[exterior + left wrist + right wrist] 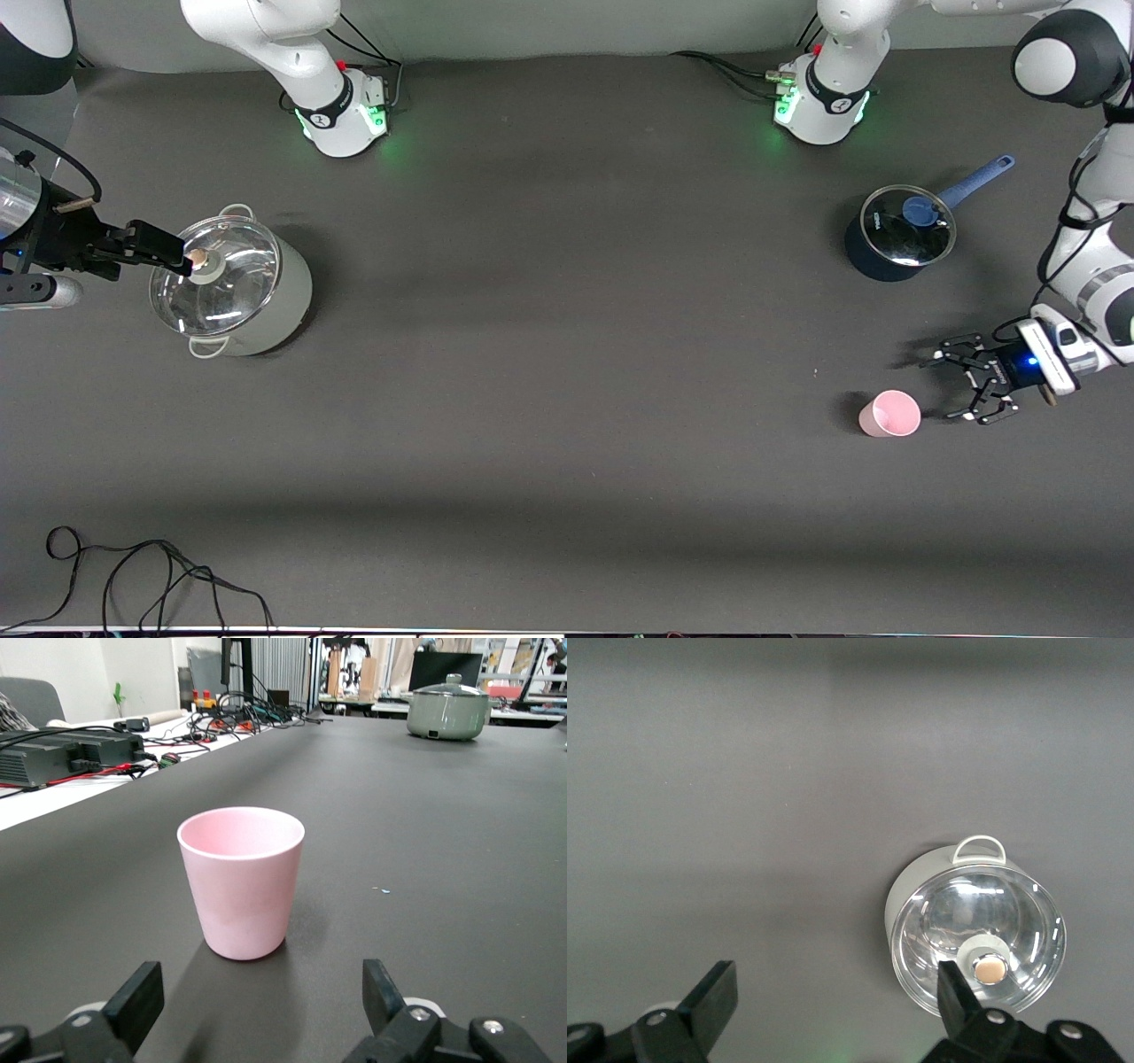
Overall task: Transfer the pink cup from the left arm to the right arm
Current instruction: 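Move the left gripper down toward the pink cup, then close the left gripper around the pink cup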
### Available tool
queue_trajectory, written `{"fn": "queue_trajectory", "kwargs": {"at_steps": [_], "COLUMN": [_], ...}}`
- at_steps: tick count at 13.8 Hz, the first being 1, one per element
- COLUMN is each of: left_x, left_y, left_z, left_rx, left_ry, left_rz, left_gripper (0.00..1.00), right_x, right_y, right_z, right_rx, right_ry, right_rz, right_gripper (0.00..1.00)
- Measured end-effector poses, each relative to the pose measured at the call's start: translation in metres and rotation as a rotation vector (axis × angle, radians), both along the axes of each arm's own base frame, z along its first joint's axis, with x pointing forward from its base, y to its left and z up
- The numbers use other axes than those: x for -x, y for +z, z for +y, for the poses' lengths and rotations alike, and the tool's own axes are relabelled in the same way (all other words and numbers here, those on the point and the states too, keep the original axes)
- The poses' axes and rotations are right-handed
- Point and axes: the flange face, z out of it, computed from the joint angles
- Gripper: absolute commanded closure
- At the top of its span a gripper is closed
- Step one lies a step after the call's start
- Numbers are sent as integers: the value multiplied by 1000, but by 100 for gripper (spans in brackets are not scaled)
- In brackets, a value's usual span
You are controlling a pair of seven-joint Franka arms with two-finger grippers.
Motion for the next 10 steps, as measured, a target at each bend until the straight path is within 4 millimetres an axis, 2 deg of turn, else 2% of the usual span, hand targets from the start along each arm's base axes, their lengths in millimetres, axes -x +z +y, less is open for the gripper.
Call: {"fn": "queue_trajectory", "kwargs": {"at_steps": [3,10], "left_x": [-1,-18], "left_y": [-13,-18], "left_z": [-8,-43], "left_rx": [44,79], "left_ry": [32,38], "left_rz": [-21,-63], "left_gripper": [1,1], "right_x": [0,0], "right_y": [0,0], "right_z": [0,0], "right_rx": [0,0], "right_ry": [0,1], "right_rz": [3,4], "right_gripper": [0,0]}}
